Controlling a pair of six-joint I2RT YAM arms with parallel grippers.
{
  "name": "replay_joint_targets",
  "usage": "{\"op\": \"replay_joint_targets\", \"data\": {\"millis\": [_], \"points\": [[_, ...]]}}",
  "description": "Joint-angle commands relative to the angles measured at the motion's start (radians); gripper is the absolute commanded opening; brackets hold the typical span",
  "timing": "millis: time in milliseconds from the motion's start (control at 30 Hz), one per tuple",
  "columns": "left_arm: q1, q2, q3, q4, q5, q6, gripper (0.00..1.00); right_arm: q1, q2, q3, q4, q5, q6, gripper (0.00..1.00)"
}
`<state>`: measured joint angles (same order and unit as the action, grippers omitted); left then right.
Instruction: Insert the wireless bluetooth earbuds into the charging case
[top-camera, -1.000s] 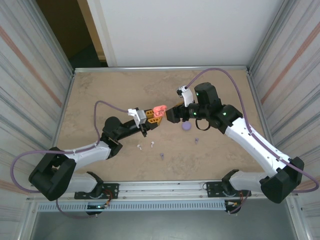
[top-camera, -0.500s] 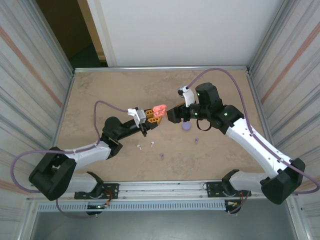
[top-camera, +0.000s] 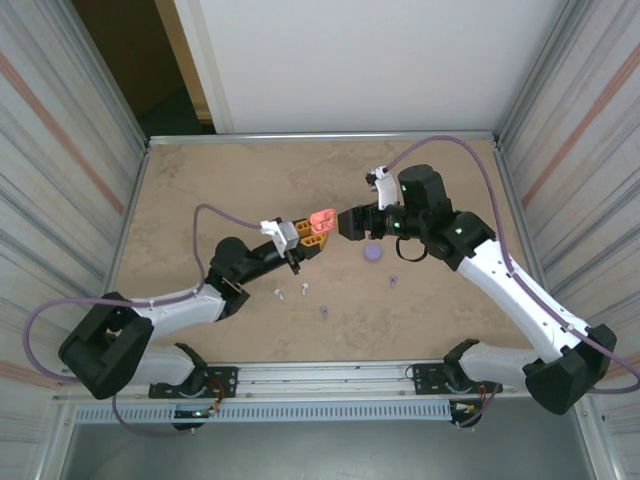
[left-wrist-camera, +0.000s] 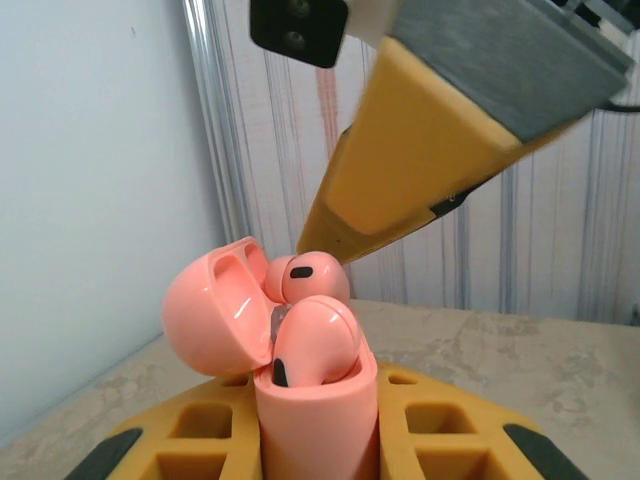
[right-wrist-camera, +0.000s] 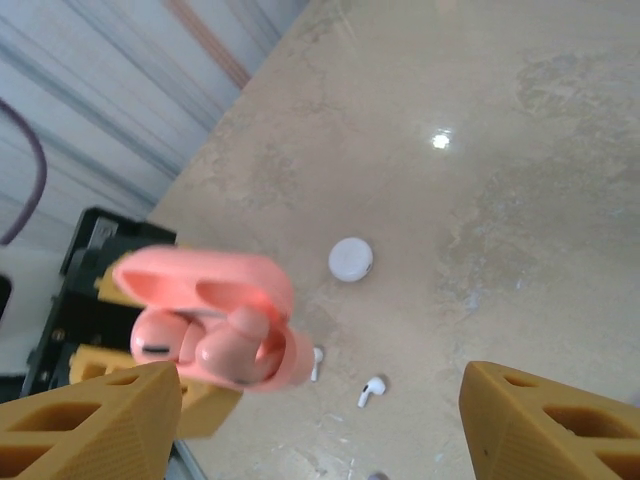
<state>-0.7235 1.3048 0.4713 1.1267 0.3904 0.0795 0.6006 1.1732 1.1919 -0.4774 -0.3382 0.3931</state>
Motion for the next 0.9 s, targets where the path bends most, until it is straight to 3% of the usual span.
{"op": "replay_joint_targets", "data": {"millis": [0, 233, 533, 867], "points": [[-0.055, 0.014, 0.020, 0.024, -0.165, 0.135, 0.00, -0.001, -0.027, 0.030, -0.013, 0.059, 0.131, 0.73], [-0.081, 0.029, 0.010, 0.079, -0.265, 0.160, 0.00, -0.001, -0.042, 0.015, -0.008, 0.084, 0.187, 0.73], [-0.083, 0.038, 0.025, 0.058, -0.233, 0.154, 0.00, 0.006, 0.000, 0.009, 0.051, 0.011, 0.216, 0.69], [-0.083, 0.023, 0.042, 0.009, -0.161, 0.117, 0.00, -0.038, -0.018, 0.014, 0.054, -0.149, 0.039, 0.65]]}}
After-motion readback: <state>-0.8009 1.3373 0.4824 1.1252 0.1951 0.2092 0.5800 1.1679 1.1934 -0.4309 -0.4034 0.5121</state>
